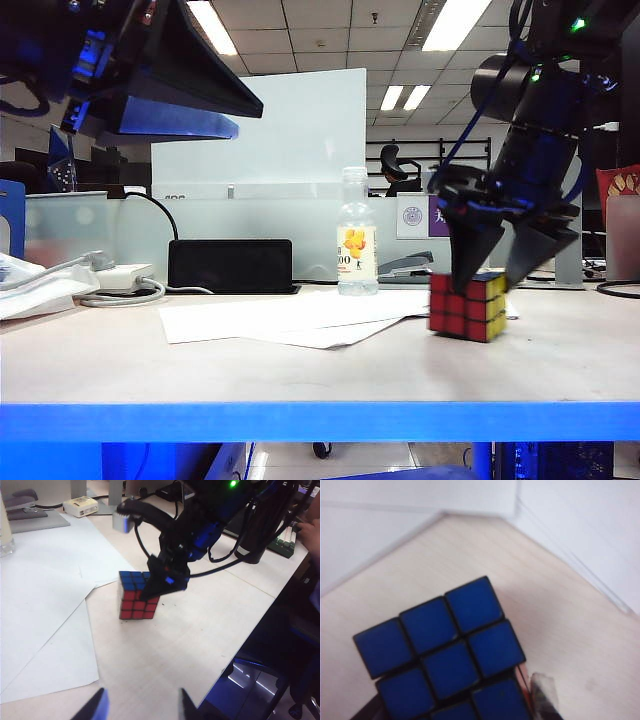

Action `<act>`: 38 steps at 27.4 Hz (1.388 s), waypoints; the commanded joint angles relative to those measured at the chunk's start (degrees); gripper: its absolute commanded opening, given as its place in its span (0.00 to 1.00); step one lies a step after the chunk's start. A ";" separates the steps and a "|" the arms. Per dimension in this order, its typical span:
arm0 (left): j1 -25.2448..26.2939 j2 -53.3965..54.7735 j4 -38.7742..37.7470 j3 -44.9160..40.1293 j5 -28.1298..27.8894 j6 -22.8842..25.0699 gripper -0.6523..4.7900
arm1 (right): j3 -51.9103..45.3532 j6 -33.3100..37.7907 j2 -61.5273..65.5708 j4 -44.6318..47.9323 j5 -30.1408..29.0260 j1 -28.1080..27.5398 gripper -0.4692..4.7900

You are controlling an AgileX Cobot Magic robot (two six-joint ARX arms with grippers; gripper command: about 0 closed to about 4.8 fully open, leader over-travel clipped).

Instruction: Rotate the Rubik's Cube so that the bottom side is facing up.

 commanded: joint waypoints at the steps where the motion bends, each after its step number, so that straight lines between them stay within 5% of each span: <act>1: -0.09 -0.07 0.57 0.09 0.39 -0.07 0.46 | 0.11 -0.02 0.09 -0.81 -3.58 0.09 0.54; 17: -0.11 -0.07 -0.04 0.09 2.82 -0.52 0.46 | 0.13 6.64 4.07 -4.94 -32.72 -1.38 0.55; 19: -0.11 -0.07 -0.28 0.11 3.19 -0.77 0.46 | 0.13 6.75 5.42 -4.83 -32.81 -2.51 0.57; 25: -0.11 -0.07 -0.98 0.09 3.45 -1.97 0.46 | 0.13 6.80 6.05 -0.22 -28.65 -5.88 0.89; 30: -0.11 -0.07 -1.18 0.09 3.39 -1.95 0.46 | 0.98 6.78 5.95 3.65 -21.62 -7.13 0.91; 34: -0.11 -0.07 -1.18 0.09 3.37 -1.95 0.46 | 2.05 5.29 5.22 3.98 -21.90 -6.69 0.91; 38: -0.11 -0.07 -1.14 0.09 3.37 -1.95 0.46 | 2.27 -2.47 1.92 4.13 -17.99 -4.22 1.00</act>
